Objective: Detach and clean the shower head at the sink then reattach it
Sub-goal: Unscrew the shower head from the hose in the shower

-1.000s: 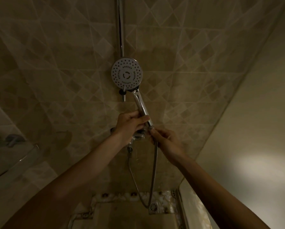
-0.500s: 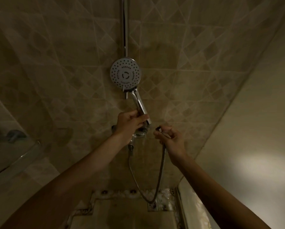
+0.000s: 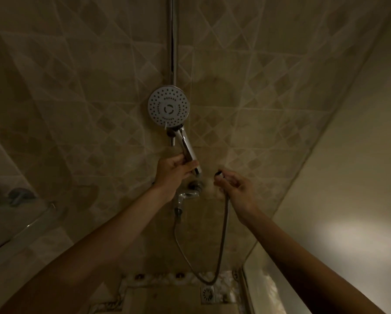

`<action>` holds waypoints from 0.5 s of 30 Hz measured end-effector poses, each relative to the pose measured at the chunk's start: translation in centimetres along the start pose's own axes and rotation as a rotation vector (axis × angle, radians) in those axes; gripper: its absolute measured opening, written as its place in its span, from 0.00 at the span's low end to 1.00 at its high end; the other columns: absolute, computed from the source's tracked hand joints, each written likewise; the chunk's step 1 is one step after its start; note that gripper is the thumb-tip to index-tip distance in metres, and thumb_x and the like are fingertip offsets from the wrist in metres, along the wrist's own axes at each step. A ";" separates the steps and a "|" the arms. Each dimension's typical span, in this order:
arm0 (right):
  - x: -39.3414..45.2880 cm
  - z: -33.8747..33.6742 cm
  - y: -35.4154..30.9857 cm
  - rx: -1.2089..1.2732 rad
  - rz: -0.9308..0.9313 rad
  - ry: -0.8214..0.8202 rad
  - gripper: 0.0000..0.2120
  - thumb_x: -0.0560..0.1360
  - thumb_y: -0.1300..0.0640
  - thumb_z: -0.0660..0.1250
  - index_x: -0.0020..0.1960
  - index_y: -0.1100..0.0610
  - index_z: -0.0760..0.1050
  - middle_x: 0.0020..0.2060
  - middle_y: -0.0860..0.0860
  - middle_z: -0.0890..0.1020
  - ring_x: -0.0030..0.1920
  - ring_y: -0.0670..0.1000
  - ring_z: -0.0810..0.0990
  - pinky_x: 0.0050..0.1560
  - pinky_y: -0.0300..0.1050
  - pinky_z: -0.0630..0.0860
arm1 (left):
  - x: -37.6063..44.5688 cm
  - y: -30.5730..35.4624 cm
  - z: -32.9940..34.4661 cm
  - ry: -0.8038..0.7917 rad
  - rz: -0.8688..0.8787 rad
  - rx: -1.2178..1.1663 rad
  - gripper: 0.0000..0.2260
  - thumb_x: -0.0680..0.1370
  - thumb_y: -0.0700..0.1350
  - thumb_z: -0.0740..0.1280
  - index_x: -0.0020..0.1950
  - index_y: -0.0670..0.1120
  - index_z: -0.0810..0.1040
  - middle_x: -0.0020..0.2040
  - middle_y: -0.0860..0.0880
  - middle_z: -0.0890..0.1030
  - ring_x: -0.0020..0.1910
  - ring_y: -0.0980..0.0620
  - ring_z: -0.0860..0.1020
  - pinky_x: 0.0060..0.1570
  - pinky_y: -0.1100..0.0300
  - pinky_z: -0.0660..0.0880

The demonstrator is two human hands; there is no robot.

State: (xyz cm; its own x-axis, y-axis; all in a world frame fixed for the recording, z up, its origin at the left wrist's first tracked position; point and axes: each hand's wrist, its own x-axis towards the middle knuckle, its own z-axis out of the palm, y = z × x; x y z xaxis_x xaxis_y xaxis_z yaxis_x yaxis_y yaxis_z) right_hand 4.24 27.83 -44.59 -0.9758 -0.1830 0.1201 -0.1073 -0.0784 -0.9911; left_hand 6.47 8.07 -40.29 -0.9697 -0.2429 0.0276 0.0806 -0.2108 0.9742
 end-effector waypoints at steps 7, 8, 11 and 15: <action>2.9 0.2 -4.2 -0.108 -0.126 -0.067 0.07 0.78 0.55 0.74 0.53 0.44 0.85 0.49 0.50 0.89 0.52 0.50 0.88 0.54 0.47 0.81 | 1.0 3.7 -0.2 -0.052 0.043 0.040 0.13 0.75 0.35 0.73 0.59 0.41 0.83 0.49 0.51 0.88 0.50 0.54 0.86 0.45 0.65 0.82; 3.4 0.2 -5.1 -0.132 -0.142 -0.079 0.07 0.77 0.56 0.75 0.53 0.45 0.85 0.48 0.50 0.89 0.51 0.50 0.88 0.53 0.45 0.81 | 1.3 4.4 -0.2 -0.055 0.048 0.045 0.12 0.75 0.35 0.73 0.59 0.41 0.83 0.47 0.52 0.88 0.49 0.55 0.86 0.45 0.64 0.82; 4.7 0.5 -8.1 -0.216 -0.172 -0.142 0.08 0.75 0.58 0.76 0.53 0.49 0.85 0.46 0.51 0.90 0.48 0.48 0.88 0.48 0.39 0.82 | 1.8 6.6 0.0 -0.090 0.067 0.053 0.11 0.76 0.34 0.72 0.58 0.41 0.83 0.47 0.50 0.88 0.48 0.52 0.86 0.49 0.59 0.84; 6.1 1.0 -12.5 -0.301 -0.220 -0.217 0.11 0.74 0.62 0.78 0.53 0.51 0.85 0.45 0.52 0.90 0.47 0.46 0.88 0.45 0.36 0.82 | 2.4 9.9 0.2 -0.103 0.128 0.093 0.14 0.76 0.35 0.72 0.61 0.37 0.82 0.54 0.43 0.87 0.53 0.45 0.85 0.54 0.53 0.82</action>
State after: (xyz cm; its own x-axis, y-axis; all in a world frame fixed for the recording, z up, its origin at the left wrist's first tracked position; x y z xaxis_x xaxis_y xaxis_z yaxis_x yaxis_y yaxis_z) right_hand -0.16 26.77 -31.37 -0.8642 -0.3982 0.3075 -0.3904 0.1453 -0.9091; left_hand 4.87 5.57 -30.57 -0.9718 -0.1632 0.1703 0.1874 -0.0954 0.9776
